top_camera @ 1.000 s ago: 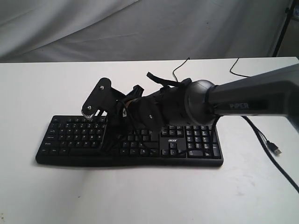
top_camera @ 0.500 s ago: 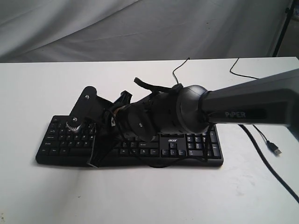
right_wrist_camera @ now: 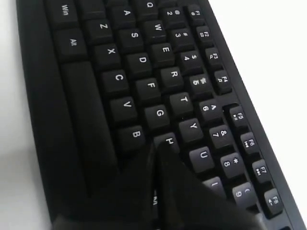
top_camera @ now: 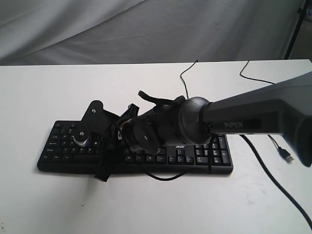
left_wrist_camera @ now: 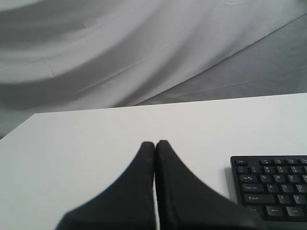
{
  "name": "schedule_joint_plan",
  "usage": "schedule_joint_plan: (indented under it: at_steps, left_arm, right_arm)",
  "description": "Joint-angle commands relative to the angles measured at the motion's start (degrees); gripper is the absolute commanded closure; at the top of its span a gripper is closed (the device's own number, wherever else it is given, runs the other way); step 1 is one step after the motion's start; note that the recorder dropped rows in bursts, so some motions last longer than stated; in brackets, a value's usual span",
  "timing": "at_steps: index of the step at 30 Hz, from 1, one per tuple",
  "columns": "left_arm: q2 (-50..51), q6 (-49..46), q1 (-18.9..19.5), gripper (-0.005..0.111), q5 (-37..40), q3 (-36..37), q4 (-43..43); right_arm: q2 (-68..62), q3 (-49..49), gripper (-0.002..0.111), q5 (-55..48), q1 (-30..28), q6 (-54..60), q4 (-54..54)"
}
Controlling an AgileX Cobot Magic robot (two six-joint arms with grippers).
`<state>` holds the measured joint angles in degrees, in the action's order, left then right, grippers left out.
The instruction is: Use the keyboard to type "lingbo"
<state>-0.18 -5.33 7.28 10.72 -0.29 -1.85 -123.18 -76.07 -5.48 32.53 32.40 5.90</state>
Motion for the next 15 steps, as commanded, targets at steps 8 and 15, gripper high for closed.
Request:
schedule_joint_plan:
  at_steps: [8,15]
  left_arm:
    - [0.18,0.16,-0.22,0.106,-0.24,0.29,0.03]
    - [0.18,0.16,-0.22,0.106,-0.24,0.29,0.03]
  right_arm:
    - [-0.35,-0.03,0.108,2.59,0.06,0.13,0.83]
    - [-2.28,-0.03,0.108,2.38,0.15,0.13,1.91]
